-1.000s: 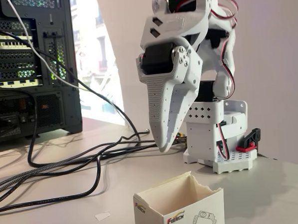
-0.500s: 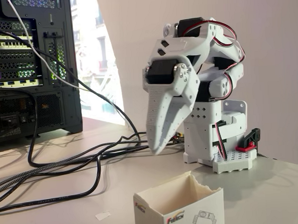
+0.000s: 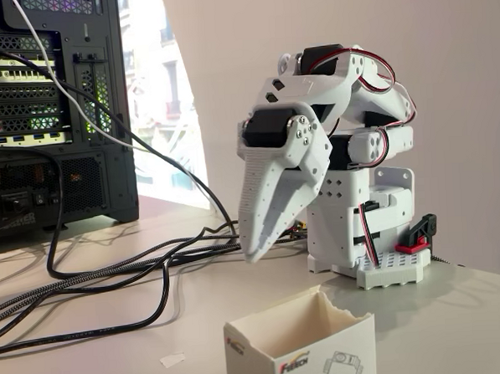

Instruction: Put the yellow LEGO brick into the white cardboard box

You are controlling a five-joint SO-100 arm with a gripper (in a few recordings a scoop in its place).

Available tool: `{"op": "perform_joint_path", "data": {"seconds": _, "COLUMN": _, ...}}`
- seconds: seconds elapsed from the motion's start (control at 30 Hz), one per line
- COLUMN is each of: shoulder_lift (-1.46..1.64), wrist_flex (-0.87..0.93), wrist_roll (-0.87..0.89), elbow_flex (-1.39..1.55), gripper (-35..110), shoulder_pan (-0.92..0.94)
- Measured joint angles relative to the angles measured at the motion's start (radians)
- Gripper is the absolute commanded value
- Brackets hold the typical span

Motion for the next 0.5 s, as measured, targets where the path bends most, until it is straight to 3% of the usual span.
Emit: {"op": "perform_joint_path", "data": {"seconds": 0.5, "shoulder_lift": 0.003, "wrist_flex": 0.003, "wrist_roll": 0.0, "elbow_flex": 0.0, "gripper": -9, "shoulder_pan": 0.002}}
